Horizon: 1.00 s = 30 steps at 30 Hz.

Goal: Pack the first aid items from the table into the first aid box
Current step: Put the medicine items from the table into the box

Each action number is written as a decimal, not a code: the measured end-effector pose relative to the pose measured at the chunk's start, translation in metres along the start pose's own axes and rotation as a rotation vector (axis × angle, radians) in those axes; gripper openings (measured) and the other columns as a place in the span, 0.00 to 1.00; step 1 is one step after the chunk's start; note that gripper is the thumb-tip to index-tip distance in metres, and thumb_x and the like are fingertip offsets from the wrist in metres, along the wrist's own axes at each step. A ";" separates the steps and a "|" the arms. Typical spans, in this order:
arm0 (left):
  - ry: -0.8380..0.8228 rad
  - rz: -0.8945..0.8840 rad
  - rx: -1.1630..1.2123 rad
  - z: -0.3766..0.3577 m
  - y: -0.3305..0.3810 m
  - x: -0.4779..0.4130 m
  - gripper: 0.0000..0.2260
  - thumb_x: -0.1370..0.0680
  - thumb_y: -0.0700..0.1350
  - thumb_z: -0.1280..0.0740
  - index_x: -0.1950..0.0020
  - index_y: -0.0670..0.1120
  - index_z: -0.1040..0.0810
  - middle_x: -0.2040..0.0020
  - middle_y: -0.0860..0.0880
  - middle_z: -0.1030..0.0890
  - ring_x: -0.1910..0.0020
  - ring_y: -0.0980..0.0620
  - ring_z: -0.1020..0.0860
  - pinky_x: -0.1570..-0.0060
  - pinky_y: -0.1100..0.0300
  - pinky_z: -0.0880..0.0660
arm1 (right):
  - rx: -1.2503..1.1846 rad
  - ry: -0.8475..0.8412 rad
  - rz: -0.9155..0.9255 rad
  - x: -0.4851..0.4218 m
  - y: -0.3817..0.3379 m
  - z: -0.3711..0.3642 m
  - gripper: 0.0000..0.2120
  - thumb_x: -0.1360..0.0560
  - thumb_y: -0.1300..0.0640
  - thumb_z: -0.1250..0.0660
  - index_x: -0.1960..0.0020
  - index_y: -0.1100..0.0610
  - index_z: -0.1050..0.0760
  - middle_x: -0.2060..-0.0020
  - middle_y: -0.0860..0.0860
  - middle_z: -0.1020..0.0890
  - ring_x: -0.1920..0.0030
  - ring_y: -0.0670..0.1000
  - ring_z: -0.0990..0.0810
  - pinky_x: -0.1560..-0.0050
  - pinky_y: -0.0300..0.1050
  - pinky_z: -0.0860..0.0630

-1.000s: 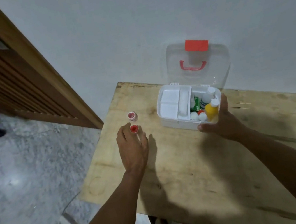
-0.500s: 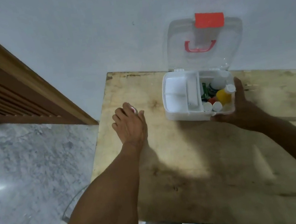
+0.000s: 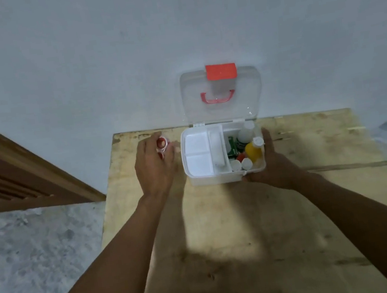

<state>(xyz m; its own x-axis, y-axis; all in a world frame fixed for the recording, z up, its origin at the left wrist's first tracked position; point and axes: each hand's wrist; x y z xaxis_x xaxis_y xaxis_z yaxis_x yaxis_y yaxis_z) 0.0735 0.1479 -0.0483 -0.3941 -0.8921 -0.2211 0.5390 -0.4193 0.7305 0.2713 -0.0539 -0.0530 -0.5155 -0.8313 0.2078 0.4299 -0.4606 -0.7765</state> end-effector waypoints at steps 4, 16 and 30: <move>-0.104 -0.159 -0.050 -0.015 0.039 -0.004 0.17 0.26 0.48 0.28 0.38 0.48 0.20 0.43 0.50 0.18 0.45 0.51 0.22 0.47 0.60 0.28 | -0.037 -0.027 0.008 0.004 0.003 0.001 0.63 0.39 0.58 0.17 0.23 0.50 0.62 0.33 0.44 0.32 0.36 0.42 0.26 0.35 0.47 0.26; -0.208 -0.075 -0.357 -0.047 0.070 -0.015 0.06 0.26 0.45 0.32 0.51 0.48 0.20 0.52 0.48 0.21 0.53 0.44 0.24 0.64 0.57 0.33 | -0.024 0.012 0.068 -0.005 0.007 0.010 0.62 0.41 0.54 0.20 0.24 0.42 0.62 0.33 0.44 0.34 0.40 0.53 0.22 0.45 0.61 0.21; -0.189 -0.053 -0.218 -0.039 0.064 0.006 0.34 0.30 0.58 0.27 0.27 0.51 0.32 0.35 0.45 0.27 0.47 0.44 0.20 0.47 0.48 0.26 | 0.015 0.012 0.086 -0.008 0.013 0.011 0.64 0.44 0.44 0.23 0.23 0.49 0.64 0.29 0.48 0.40 0.38 0.54 0.23 0.44 0.59 0.21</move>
<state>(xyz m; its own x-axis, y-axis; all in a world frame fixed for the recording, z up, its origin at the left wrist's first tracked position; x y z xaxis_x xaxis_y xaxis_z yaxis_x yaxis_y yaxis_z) 0.1348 0.1088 -0.0284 -0.5465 -0.8293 -0.1163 0.6531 -0.5090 0.5607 0.2891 -0.0563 -0.0584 -0.4845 -0.8645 0.1336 0.4837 -0.3920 -0.7825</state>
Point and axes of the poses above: each hand's wrist, its own x-axis away from the middle knuckle, its own z-axis out of the back of the hand, y = z × x
